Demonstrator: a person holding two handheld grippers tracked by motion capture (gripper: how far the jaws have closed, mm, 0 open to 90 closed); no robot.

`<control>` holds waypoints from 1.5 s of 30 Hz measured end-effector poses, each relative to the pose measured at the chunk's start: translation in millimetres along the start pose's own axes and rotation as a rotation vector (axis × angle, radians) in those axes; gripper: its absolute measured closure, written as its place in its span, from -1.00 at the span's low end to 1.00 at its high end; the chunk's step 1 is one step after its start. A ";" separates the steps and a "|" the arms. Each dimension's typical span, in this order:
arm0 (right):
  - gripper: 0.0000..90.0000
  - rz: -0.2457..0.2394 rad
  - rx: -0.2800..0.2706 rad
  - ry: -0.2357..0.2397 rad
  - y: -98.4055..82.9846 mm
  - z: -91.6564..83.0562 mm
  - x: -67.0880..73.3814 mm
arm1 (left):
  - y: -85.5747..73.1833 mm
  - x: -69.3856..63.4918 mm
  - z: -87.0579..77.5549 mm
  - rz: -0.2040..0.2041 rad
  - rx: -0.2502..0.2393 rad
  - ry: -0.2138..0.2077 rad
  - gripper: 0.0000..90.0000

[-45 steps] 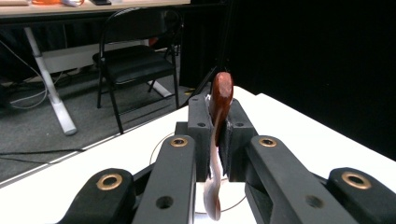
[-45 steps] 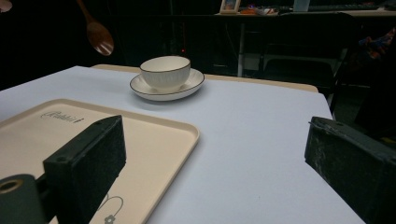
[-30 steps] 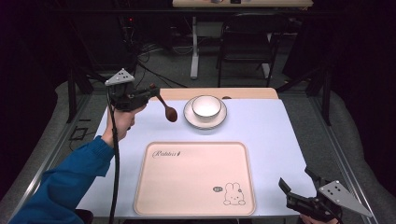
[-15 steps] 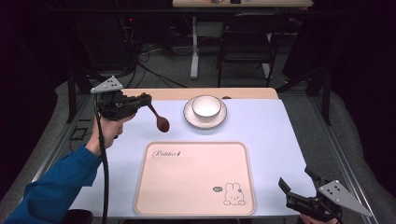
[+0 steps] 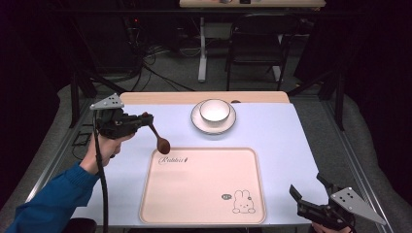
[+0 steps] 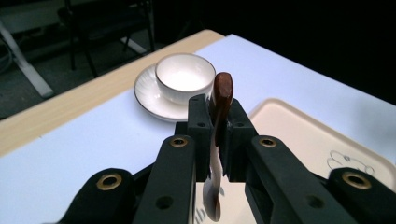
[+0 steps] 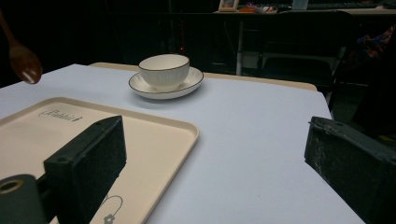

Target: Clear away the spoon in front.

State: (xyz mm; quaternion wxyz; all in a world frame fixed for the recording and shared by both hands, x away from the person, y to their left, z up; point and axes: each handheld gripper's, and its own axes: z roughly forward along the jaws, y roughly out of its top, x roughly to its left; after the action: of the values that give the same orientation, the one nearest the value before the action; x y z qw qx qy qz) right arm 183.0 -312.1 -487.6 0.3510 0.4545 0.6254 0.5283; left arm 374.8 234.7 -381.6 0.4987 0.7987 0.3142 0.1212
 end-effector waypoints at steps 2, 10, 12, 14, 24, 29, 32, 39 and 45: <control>-0.89 -0.002 0.001 -0.001 -0.1 -0.1 0.0 | -3.8 -1.9 -1.3 -0.001 0.013 -0.011 0.88; -0.89 -0.005 0.003 0.002 0.2 0.4 0.1 | -13.7 -9.6 -6.7 -0.011 0.071 -0.051 0.88; -0.89 -0.001 0.000 0.000 0.0 0.0 0.2 | -15.9 -11.3 -8.1 -0.016 0.084 -0.058 0.88; -0.89 0.001 0.000 -0.001 -0.2 -0.2 -0.4 | -18.5 -13.1 -9.8 -0.020 0.094 -0.067 0.88; -0.89 -0.004 -0.001 0.000 0.1 0.4 -0.8 | -34.0 -18.7 -10.1 -0.034 0.178 -0.104 0.88; -0.89 0.003 0.002 0.002 0.2 1.2 -0.1 | -42.7 -19.1 -6.7 -0.046 0.226 -0.122 0.88; -0.89 0.002 0.001 0.002 0.2 1.0 -0.1 | -45.9 -18.8 -4.9 -0.055 0.247 -0.135 0.87; -0.89 0.002 0.002 0.002 0.3 1.1 -0.1 | -56.3 -14.2 10.2 -0.079 0.316 -0.170 0.87; -0.89 0.003 0.003 0.001 0.1 0.9 -0.1 | -62.9 -3.1 19.7 -0.119 0.293 -0.179 0.85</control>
State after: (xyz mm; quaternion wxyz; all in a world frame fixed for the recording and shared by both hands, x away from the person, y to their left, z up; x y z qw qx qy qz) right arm 183.8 -312.0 -487.6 0.3493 0.4556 0.6256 0.5282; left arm 358.4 237.8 -445.5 0.4093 0.8504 0.3296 -0.0271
